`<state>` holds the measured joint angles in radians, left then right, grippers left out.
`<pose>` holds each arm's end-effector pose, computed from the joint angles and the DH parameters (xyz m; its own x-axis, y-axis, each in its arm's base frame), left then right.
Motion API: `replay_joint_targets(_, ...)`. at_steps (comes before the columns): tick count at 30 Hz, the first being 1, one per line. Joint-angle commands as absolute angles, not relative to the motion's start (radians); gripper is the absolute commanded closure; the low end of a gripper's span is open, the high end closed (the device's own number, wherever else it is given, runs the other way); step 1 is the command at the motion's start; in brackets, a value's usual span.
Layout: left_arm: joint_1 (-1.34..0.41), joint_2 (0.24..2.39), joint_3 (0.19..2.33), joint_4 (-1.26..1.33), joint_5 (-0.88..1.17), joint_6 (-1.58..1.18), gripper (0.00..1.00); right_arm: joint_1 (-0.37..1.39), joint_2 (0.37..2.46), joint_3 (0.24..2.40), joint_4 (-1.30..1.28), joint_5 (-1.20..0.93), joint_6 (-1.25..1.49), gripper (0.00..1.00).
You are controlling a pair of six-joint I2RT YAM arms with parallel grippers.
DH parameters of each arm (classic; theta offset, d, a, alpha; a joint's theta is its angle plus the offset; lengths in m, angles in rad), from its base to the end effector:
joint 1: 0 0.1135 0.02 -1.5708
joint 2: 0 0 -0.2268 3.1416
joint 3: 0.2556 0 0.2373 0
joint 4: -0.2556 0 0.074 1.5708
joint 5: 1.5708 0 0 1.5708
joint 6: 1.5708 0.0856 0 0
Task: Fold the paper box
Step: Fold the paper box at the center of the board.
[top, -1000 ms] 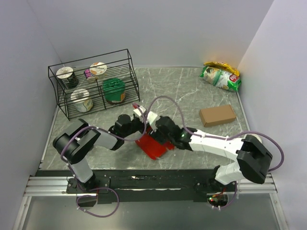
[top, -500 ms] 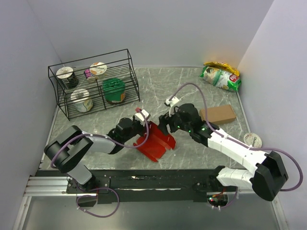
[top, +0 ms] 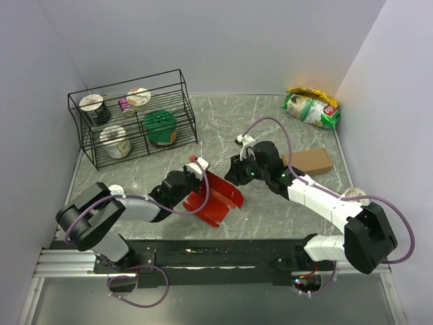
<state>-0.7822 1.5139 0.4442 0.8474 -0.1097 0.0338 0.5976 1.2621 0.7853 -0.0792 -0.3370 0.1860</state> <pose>0.2373 -0.2226 0.1323 -0.1352 0.1817 -0.9740 0.6298 0.7747 0.0571 0.2437 0.2001 0.1958 -0.5699 -0.1768 -0.8024 -0.6693 0.6664 0.3286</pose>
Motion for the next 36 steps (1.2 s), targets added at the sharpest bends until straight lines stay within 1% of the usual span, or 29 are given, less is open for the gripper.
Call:
replay_joint_targets(1, -0.802, 1.517, 0.436, 0.894, -0.182, 0.063, 0.99, 0.597, 1.281, 0.785, 0.058, -0.365, 0.23, 0.66)
replay_joint_targets(6, -0.816, 1.529, 0.431, 0.905, -0.204, 0.052, 0.99, 0.595, 1.308, 0.752, 0.113, -0.361, 0.258, 0.68)
replay_joint_targets(10, -0.824, 1.535, 0.423, 0.914, -0.222, 0.043, 0.99, 0.6, 1.338, 0.738, 0.141, -0.361, 0.267, 0.72)
replay_joint_targets(13, -0.828, 1.545, 0.43, 0.907, -0.236, 0.037, 0.99, 0.609, 1.345, 0.727, 0.15, -0.348, 0.264, 0.73)
replay_joint_targets(25, -0.833, 1.542, 0.426, 0.896, -0.235, 0.006, 0.98, 0.675, 1.391, 0.724, 0.109, -0.207, 0.239, 0.75)
replay_joint_targets(27, -0.833, 1.536, 0.425, 0.888, -0.227, -0.035, 0.93, 0.692, 1.399, 0.723, 0.103, -0.18, 0.236, 0.76)
replay_joint_targets(31, -0.834, 1.522, 0.434, 0.864, -0.206, -0.064, 0.76, 0.736, 1.404, 0.719, 0.091, -0.046, 0.215, 0.78)
replay_joint_targets(33, -0.834, 1.505, 0.44, 0.844, -0.186, -0.081, 0.7, 0.758, 1.405, 0.713, 0.1, -0.011, 0.193, 0.79)
replay_joint_targets(34, -0.833, 1.499, 0.451, 0.829, -0.178, -0.089, 0.64, 0.782, 1.405, 0.713, 0.101, 0.009, 0.183, 0.79)
replay_joint_targets(36, -0.833, 1.482, 0.466, 0.799, -0.15, -0.112, 0.58, 0.808, 1.408, 0.709, 0.11, 0.089, 0.152, 0.82)
